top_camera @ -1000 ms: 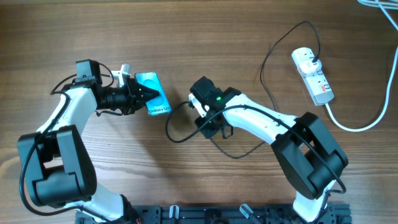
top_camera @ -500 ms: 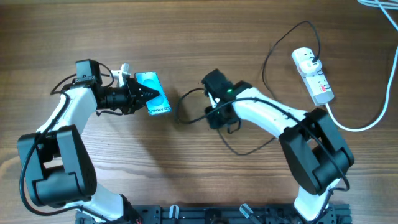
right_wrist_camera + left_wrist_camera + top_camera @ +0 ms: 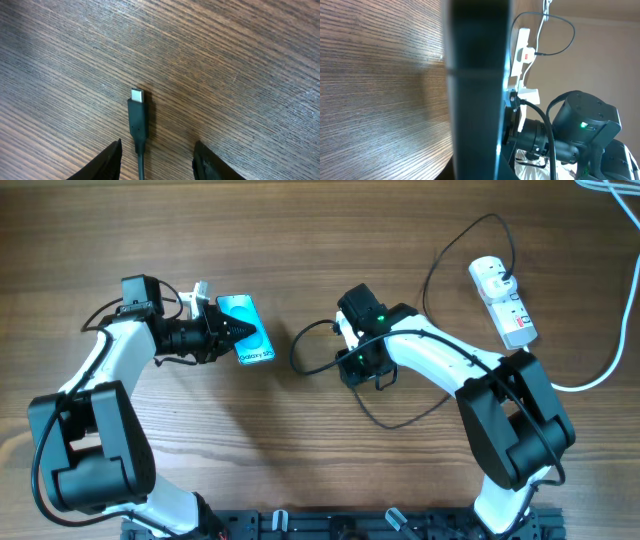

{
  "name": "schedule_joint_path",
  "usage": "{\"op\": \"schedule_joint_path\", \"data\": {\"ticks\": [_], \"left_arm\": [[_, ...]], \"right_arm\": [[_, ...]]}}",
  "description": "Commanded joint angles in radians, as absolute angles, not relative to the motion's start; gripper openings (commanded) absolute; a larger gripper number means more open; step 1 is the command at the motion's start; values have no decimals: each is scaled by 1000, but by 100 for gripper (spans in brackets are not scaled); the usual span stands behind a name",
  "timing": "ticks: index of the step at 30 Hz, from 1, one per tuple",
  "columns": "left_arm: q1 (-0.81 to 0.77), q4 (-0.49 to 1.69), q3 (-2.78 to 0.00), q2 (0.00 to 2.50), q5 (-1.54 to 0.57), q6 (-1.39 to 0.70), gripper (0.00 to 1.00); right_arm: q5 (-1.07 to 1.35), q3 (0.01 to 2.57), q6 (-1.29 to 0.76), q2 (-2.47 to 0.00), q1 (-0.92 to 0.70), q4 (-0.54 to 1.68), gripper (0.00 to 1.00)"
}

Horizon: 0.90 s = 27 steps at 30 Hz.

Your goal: Plug charger to phone and switch on socket

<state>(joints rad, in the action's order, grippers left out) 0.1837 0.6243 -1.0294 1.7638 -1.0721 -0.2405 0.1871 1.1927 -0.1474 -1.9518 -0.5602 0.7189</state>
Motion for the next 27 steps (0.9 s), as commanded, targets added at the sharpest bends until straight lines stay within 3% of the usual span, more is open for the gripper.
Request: {"op": "schedule_joint_path", "data": {"ticks": [1, 8, 9, 13, 17, 27], "left_arm": [[188, 618, -1026, 1768, -1111, -224, 4], [188, 618, -1026, 1768, -1111, -270, 4], [188, 617, -1026, 1768, -1111, -270, 4], [188, 606, -1026, 1768, -1110, -270, 4], [188, 606, -1027, 1768, -1110, -270, 4], [188, 606, -1026, 1768, -1111, -270, 4]], "right_arm": [[124, 1081, -154, -2092, -572, 764, 49], [51, 1081, -255, -2092, -641, 758, 43], [27, 1084, -255, -2090, -651, 758, 30], [-5, 1098, -265, -2071, -654, 771, 26], [-200, 1097, -322, -2071, -654, 735, 21], [-51, 1097, -184, -2071, -653, 636, 33]]}}
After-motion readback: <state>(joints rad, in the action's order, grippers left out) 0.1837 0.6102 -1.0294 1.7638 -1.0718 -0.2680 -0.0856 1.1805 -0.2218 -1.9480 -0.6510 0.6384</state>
